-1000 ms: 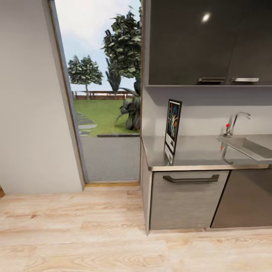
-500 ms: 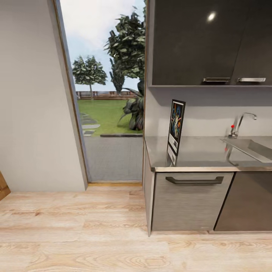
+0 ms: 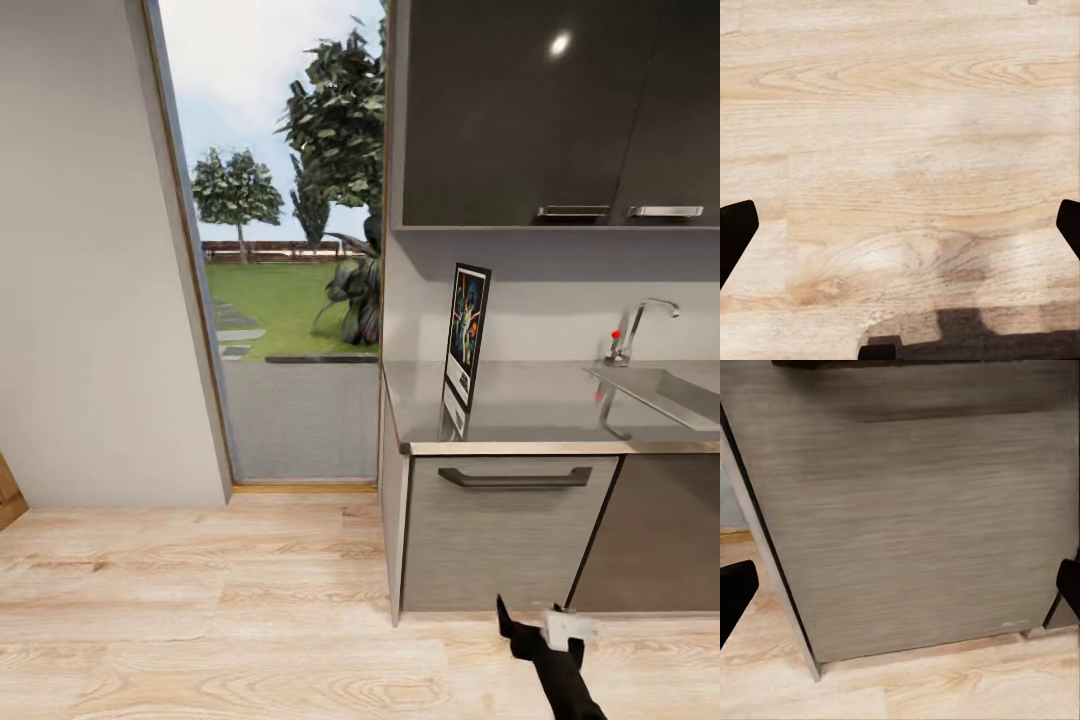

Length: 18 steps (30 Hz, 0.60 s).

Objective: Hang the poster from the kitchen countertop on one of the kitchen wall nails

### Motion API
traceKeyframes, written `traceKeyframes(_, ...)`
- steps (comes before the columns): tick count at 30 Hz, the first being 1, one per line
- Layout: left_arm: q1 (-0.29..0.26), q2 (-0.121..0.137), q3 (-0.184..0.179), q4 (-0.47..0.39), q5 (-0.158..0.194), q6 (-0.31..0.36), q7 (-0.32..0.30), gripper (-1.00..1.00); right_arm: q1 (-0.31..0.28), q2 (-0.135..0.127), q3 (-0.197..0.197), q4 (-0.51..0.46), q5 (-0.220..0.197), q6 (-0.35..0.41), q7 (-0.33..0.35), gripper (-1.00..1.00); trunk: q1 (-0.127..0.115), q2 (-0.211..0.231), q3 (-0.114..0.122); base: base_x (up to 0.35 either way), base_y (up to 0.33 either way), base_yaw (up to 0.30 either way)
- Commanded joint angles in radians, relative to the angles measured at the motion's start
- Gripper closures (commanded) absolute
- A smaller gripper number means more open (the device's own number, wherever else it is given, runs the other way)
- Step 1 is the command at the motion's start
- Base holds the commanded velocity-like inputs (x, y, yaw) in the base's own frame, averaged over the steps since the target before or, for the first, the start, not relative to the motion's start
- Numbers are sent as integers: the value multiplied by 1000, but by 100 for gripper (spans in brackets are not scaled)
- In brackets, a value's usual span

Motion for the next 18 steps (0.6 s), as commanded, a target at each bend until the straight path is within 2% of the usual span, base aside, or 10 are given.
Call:
traceKeyframes(1, 0, 0, 1, -1, -6, -1, 1, -100, 6, -1, 2, -36, -11, 17, -7, -100, 0, 0, -1, 0, 0, 0)
traceKeyframes(3, 0, 0, 1, -1, -6, -1, 1, -100, 19, -1, 2, -145, -10, 111, -19, -100, 0, 0, -1, 0, 0, 0)
traceKeyframes(4, 0, 0, 1, -1, -6, -1, 0, -100, 23, -1, 2, -220, -11, 187, -24, -100, 0, 0, -1, 0, 0, 0)
traceKeyframes(8, 0, 0, 1, 0, -6, -1, 0, -100, 29, -1, 0, -373, -11, 342, -29, -100, 0, 0, -1, 0, 0, 0)
traceKeyframes(13, 0, 0, 2, 0, -6, -1, -1, -100, 19, -1, -2, -484, -11, 437, -33, -100, 0, 0, -1, 0, 0, 0)
traceKeyframes(16, 0, 0, 11, 0, -6, -1, -1, -100, -20, -1, -1, -503, -12, 476, -33, -100, 0, 0, -1, 0, 0, 0)
traceKeyframes(18, 0, 0, 28, 0, -6, -2, -2, -100, -66, -1, -1, -510, -12, 522, -33, -100, 0, 0, -1, 0, 0, 0)
